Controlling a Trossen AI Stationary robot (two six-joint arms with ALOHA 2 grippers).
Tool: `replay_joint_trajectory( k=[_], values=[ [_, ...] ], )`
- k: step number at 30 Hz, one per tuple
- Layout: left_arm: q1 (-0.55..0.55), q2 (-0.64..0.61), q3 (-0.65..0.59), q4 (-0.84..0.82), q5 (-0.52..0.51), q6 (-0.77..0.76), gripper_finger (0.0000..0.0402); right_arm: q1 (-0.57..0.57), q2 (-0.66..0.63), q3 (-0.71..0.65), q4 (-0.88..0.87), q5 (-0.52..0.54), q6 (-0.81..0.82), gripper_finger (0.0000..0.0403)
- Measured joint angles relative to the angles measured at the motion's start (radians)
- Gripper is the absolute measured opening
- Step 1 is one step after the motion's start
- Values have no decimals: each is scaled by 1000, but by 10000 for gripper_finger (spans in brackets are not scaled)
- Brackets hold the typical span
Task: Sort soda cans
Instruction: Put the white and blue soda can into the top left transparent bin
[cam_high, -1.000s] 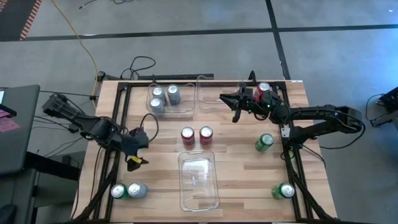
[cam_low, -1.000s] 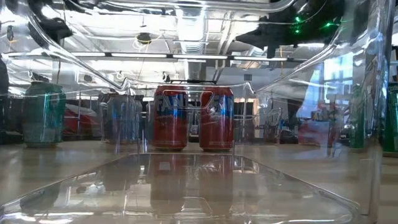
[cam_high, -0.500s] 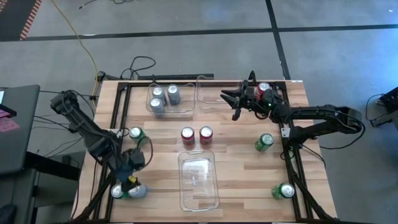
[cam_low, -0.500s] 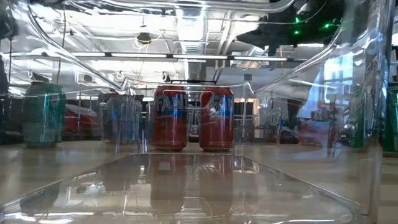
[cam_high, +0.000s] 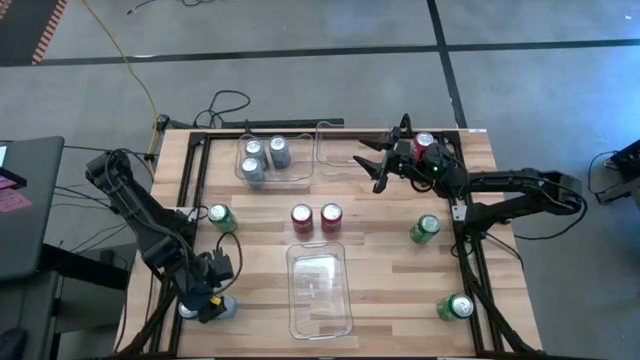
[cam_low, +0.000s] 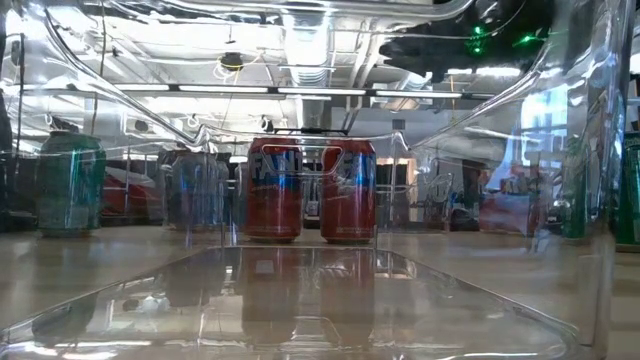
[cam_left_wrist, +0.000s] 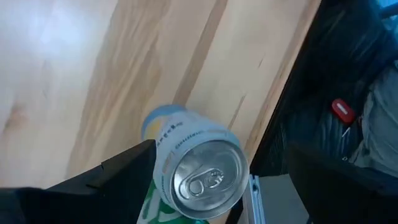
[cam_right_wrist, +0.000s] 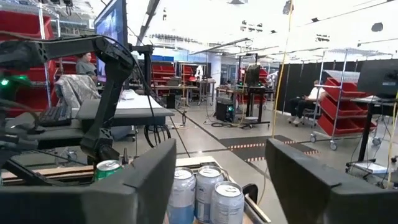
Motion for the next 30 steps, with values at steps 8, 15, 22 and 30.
replay_joint_trajectory(
  k=[8,15,22,30],
  values=[
    [-31,107,1,3,104,-98,345,2,0,29,1,0,-24,308],
    [-43,173,3,7,107,-106,346,10,0,31,1,0,-23,312],
    [-30,208,1,-46,88,-14,344,9,0,31,3,0,-24,312],
    [34,205,1,-123,46,104,301,15,0,31,18,0,-23,312]
  ],
)
